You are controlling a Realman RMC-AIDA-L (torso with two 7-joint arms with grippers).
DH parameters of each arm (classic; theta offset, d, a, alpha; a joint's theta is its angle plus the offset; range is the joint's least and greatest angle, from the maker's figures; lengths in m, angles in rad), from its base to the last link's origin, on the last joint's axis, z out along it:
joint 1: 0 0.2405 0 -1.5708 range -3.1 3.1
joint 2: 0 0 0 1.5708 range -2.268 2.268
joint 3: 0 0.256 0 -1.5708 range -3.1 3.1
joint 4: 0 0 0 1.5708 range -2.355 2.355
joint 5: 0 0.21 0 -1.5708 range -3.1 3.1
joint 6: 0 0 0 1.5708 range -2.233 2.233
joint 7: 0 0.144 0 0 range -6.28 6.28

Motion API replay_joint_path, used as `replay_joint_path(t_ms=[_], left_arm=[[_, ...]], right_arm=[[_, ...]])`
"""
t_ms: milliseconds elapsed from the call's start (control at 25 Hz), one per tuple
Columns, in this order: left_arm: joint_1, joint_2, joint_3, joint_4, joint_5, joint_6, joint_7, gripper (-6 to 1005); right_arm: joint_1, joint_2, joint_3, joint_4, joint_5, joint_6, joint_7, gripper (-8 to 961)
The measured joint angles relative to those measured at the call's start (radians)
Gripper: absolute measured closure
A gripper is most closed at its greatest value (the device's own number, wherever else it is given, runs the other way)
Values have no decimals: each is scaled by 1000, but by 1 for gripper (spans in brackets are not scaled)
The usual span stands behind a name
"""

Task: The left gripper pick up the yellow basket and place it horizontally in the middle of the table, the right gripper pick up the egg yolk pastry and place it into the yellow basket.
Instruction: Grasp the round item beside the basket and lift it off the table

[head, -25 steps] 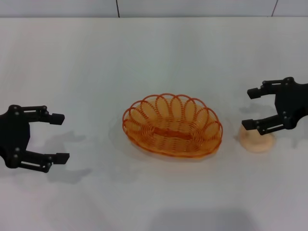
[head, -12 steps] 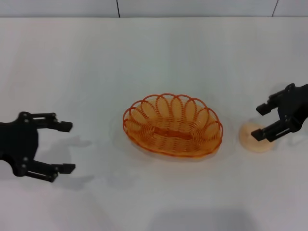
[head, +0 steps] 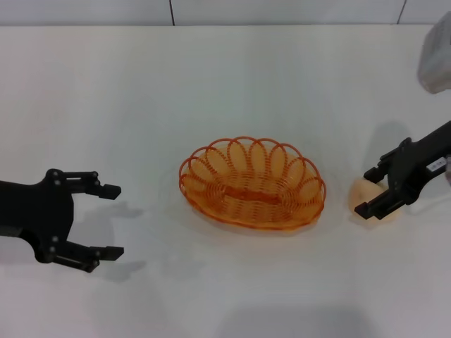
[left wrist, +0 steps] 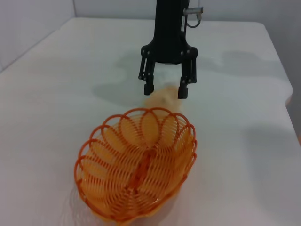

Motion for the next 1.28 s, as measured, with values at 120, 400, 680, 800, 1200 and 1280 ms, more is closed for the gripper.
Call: replay_joint_path(t_ms=[120, 400, 680, 800, 1200, 1280], left_arm=[[-1, -2, 0, 1, 2, -1, 0, 109], [-5, -8, 0, 1, 3, -7, 3, 110], [-7, -12, 12, 1, 6, -23, 4, 111], [-9, -12, 21, 1, 6, -24, 3, 111], [-9, -11, 25, 1, 6, -26, 3, 111], [-9, -11, 26, 1, 6, -26, 3, 111]], right_arm=[[3, -1, -9, 13, -5, 18, 5, 221], [3, -4, -11, 14, -34, 22, 12, 288], [2, -4, -12, 7, -39, 14, 4, 414], [2, -4, -12, 7, -35, 12, -1, 490], [5, -8, -5, -27, -31, -7, -5, 712], [5, -13, -1, -60, -31, -26, -2, 731]])
